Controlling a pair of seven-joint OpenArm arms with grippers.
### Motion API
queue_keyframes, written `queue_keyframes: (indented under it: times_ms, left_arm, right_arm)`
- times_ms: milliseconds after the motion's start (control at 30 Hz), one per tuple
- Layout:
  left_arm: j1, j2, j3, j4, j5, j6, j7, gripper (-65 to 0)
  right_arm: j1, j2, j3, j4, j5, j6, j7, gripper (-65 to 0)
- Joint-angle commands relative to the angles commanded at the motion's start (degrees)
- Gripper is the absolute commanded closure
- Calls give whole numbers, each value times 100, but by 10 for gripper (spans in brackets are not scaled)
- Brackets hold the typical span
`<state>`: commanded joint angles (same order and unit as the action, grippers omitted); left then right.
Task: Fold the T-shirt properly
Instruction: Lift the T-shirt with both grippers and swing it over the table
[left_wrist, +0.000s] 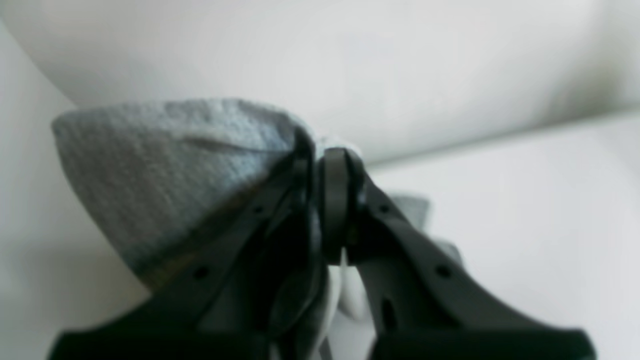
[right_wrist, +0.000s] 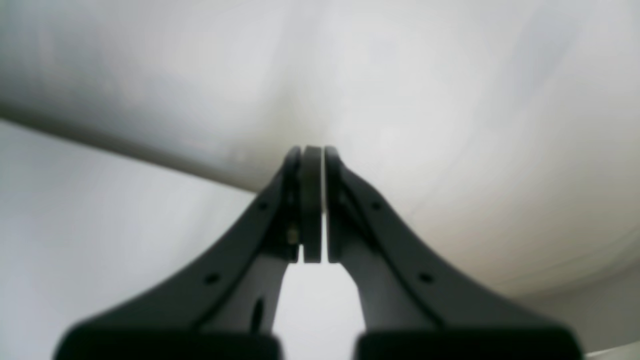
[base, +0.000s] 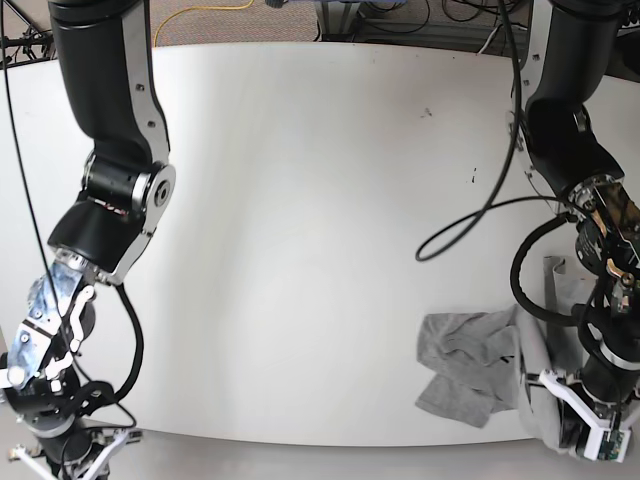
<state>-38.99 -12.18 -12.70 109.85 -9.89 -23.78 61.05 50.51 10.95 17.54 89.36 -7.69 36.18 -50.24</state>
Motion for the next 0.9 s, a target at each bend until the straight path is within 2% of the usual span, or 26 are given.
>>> queue_keyframes:
  times_ms: [233,567,767,900]
  left_arm:
    - [79,9,114,53,0,0,18,-15]
    - [-9,114,387,62,0,0,18,-15]
    - [-325,325,853,334,0,0,35,-14]
    - [-721,422,1222,457,-18,0,237,-13]
  right_arm:
    - [-545,-9,0,325,0,0,0,0]
    - [-844,35,62,527,0,0,0,0]
    - [-905,18,352,536,0,35,0,0]
    - [-923,18,413,519,0,35,0,0]
